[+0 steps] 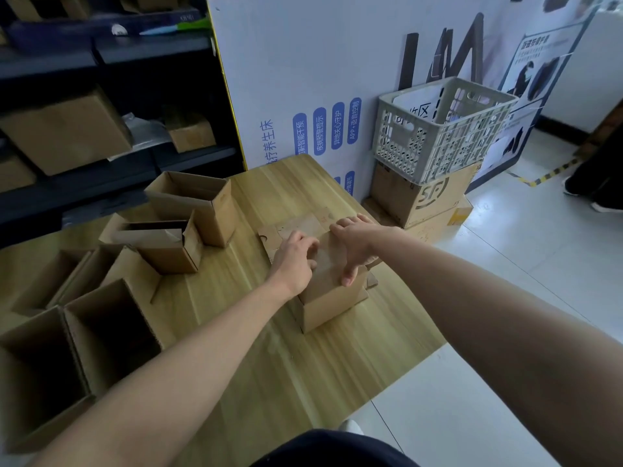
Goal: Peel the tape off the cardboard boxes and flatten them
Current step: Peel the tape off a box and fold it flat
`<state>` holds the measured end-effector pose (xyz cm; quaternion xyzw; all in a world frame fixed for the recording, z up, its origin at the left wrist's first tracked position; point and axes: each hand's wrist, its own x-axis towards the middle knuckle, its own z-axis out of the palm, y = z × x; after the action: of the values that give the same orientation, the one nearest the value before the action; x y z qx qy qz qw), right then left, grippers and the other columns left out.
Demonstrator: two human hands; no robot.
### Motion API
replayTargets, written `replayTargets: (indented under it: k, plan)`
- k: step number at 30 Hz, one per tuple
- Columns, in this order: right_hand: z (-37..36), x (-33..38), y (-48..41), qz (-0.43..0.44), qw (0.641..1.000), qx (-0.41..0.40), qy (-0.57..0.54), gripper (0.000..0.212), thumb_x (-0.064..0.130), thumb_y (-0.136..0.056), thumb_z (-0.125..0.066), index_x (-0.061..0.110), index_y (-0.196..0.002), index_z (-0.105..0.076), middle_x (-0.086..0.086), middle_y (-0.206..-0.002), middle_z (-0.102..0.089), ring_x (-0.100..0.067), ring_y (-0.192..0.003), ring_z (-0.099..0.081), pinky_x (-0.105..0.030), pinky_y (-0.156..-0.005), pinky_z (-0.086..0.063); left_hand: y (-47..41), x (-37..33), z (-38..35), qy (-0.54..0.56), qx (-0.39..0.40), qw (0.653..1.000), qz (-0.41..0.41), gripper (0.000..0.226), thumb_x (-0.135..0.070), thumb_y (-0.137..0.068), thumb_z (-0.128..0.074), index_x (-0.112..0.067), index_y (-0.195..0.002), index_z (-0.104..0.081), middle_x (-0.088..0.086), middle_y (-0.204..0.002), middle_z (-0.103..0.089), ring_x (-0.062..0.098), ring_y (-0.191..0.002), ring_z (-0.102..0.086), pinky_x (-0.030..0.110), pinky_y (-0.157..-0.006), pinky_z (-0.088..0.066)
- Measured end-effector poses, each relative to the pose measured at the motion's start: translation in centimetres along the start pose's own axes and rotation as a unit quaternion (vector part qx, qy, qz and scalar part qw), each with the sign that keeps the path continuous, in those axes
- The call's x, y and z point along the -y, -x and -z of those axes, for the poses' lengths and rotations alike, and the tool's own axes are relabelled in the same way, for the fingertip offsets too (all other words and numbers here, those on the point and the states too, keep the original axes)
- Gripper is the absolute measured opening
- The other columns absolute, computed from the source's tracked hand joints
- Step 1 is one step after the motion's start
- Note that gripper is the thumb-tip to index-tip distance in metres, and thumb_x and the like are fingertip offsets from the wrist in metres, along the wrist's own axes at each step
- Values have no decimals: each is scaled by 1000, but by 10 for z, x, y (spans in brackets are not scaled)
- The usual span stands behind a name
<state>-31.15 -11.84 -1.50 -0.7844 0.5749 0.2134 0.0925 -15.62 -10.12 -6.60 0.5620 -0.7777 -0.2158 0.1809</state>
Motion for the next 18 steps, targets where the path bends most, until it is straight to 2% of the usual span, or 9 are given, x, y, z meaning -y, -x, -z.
replayTargets:
  k: [2, 4, 7, 14, 18]
  plan:
    - [1, 2, 0, -4, 1000, 2, -6, 121, 62, -58, -79, 11, -150, -19, -7, -152, -27, -27, -140, -23, -38, -116, -15, -2, 2, 0, 12, 2, 1000, -2, 35, -3, -90, -58, -9, -124, -60, 4, -122, -50, 19, -113, -48, 20, -94, -34]
    - [1, 2, 0, -7, 1000, 3, -10, 122, 61, -58, -79, 10, -151, -19, -7, -152, -26, -27, -140, -22, -38, -116, -14, -2, 2, -2, 16, -11, 1000, -3, 26, -4, -90, -59, -8, -115, -66, 4, -113, -54, 19, -106, -50, 18, -88, -34]
    - [0, 1, 4, -8, 1000, -1, -17, 120, 59, -60, -79, 10, -151, -19, -7, -153, -26, -27, -141, -21, -39, -116, -13, -2, -1, -7, 6, -30, 1000, -8, 16, -6, -89, -60, -9, -101, -70, 4, -103, -57, 21, -100, -51, 23, -85, -39]
    - [-3, 1, 3, -16, 1000, 3, -24, 120, 62, -58, -78, 11, -150, -20, -7, -152, -27, -27, -139, -22, -40, -117, -11, -3, -6, -5, -22, 0, 999, -23, 9, -7, -92, -57, -6, -87, -65, 1, -101, -57, 21, -102, -50, 37, -90, -44]
    - [-2, 3, 5, -20, 999, 4, -33, 120, 58, -60, -79, 12, -152, -16, -7, -154, -23, -28, -142, -18, -40, -117, -9, -2, -2, -3, -14, 4, 1000, -26, 4, -10, -91, -59, -7, -93, -59, 3, -106, -53, 20, -97, -51, 33, -88, -43]
